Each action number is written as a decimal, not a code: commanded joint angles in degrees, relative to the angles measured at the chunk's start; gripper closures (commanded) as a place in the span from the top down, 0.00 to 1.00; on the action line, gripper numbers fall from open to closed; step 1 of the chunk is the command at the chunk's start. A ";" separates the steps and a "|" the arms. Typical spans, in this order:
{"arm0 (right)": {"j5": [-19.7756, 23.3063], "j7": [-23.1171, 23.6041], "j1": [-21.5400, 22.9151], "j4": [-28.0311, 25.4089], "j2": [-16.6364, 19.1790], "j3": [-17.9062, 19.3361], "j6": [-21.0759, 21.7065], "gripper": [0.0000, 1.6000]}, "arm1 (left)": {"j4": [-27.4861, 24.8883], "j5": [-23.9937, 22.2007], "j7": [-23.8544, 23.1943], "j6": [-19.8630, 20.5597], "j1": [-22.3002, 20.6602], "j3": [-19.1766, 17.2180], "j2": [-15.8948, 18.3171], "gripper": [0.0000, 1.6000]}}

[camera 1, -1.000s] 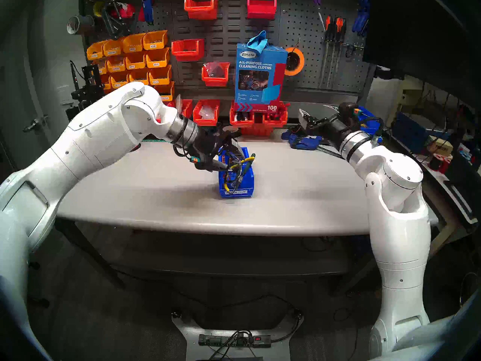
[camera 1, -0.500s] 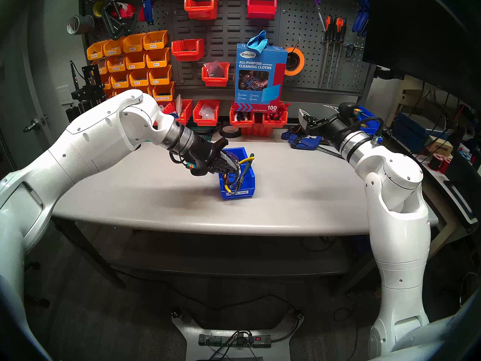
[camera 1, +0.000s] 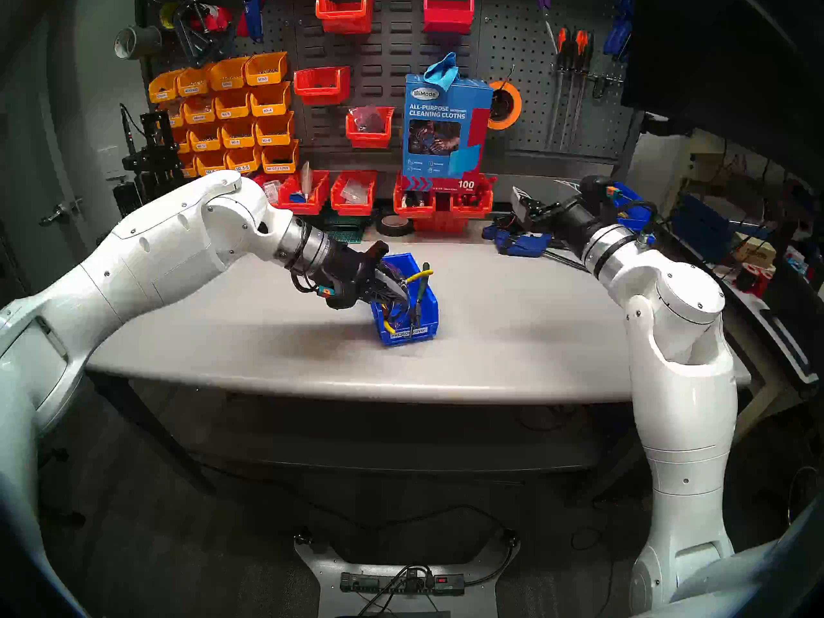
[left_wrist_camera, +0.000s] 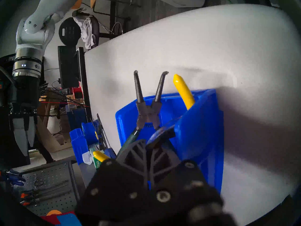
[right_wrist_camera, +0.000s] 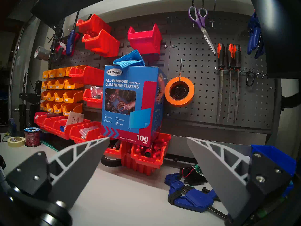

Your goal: Take out tools from the storage box

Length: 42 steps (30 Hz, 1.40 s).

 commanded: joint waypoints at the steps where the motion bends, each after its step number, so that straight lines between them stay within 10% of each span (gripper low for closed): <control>1: 0.03 0.00 0.76 -0.65 0.03 0.08 -0.05 1.00 | -1.42 -1.60 3.78 -0.17 0.44 0.62 1.22 0.00; 42: -0.92 0.83 0.91 -0.69 -0.84 0.50 0.22 1.00 | 2.21 3.88 34.72 -0.17 4.28 -5.72 10.15 0.00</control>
